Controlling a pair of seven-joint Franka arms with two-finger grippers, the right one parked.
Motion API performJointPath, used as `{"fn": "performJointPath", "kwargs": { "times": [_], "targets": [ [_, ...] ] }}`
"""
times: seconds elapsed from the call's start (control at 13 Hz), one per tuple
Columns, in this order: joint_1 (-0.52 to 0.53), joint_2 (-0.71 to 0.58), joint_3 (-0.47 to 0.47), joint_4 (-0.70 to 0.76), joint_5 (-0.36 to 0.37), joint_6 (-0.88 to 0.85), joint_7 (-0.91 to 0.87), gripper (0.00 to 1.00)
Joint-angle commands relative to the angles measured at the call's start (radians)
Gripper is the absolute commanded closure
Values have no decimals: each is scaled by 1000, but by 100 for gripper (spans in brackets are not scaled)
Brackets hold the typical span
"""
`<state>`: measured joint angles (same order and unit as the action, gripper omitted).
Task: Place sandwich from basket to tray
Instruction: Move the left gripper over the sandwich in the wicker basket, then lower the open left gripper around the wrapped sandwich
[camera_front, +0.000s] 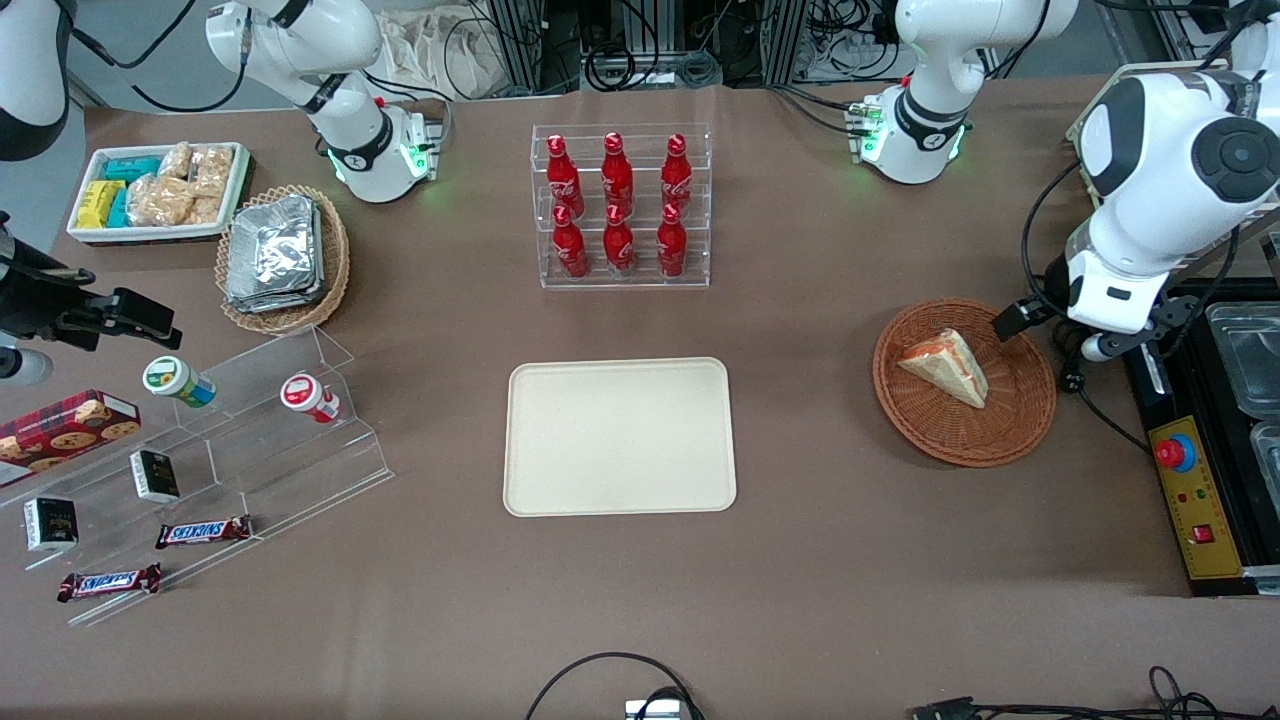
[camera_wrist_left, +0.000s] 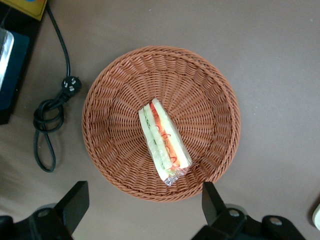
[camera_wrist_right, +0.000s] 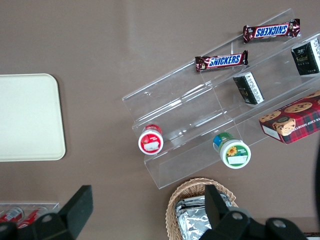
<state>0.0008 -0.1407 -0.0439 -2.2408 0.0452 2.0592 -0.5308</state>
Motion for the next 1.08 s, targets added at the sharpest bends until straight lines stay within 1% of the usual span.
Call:
{"fn": "performJointPath", "kwargs": {
  "times": [0.0,0.23,0.54,0.69,1.0],
  "targets": [
    [4,-37,-5,-95,5,94,-104,0],
    [4,-33,-5,-177,-1,205,-169,0],
    [4,1,-5,-229,-7,303,-242,0],
    [4,16,-5,-269,-16,381,-271,0],
    [-5,88,-7,-273,-22,458,-366,0]
  ]
}}
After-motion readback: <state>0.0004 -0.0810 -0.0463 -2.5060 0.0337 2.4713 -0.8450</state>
